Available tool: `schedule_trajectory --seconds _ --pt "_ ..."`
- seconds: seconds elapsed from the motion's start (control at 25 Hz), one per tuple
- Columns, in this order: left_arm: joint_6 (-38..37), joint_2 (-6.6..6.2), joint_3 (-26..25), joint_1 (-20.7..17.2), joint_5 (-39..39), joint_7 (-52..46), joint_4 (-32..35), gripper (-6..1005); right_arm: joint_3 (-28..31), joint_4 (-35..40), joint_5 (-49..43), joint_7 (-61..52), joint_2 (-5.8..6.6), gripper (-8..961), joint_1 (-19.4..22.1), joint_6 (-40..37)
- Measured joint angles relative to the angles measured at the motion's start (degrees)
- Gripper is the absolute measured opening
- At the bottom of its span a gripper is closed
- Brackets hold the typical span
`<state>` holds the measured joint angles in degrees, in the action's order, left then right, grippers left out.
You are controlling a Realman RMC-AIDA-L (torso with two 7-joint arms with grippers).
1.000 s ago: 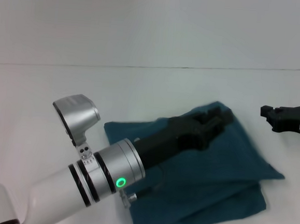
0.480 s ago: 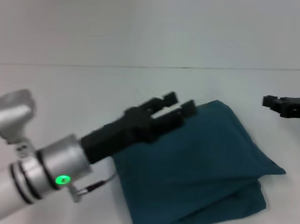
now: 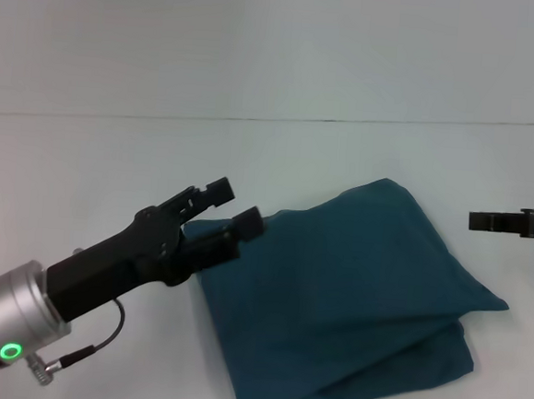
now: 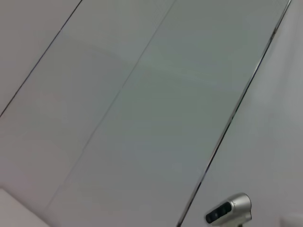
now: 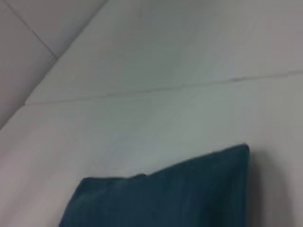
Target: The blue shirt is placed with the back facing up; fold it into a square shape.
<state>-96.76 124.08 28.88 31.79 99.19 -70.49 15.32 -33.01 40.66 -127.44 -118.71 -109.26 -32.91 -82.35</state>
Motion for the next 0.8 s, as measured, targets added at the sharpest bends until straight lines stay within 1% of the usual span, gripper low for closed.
schedule_trajectory --seconds 0.08,0.12,0.32,0.52,0.64,0.8 --pt "0.3 0.01 0.5 -0.6 0.0 0.5 0.6 914 0.0 -0.1 -1.9 -2.8 0.01 242 -0.5 0.6" --pt "0.5 0.02 0.7 -1.0 0.1 0.8 0.8 922 -0.2 -0.3 -2.8 -4.0 -0.23 242 -0.9 1.0" --pt "0.7 0.02 1.1 -2.0 0.1 1.6 1.7 936 -0.5 -2.7 -7.1 -6.8 -2.27 259 -3.3 6.1" --pt "0.9 -0.04 1.6 -3.1 0.1 1.6 3.1 936 -1.4 -6.2 -9.9 -7.8 -3.52 284 -5.7 11.5" --pt "0.9 -0.11 2.5 -3.7 0.2 1.5 4.3 936 -1.4 -6.3 -10.0 -7.8 -3.77 299 -5.8 12.7" --pt "1.1 -0.16 3.0 -3.9 0.5 1.3 4.8 937 -1.2 -6.0 -9.8 -7.7 -3.69 319 -5.5 12.8"
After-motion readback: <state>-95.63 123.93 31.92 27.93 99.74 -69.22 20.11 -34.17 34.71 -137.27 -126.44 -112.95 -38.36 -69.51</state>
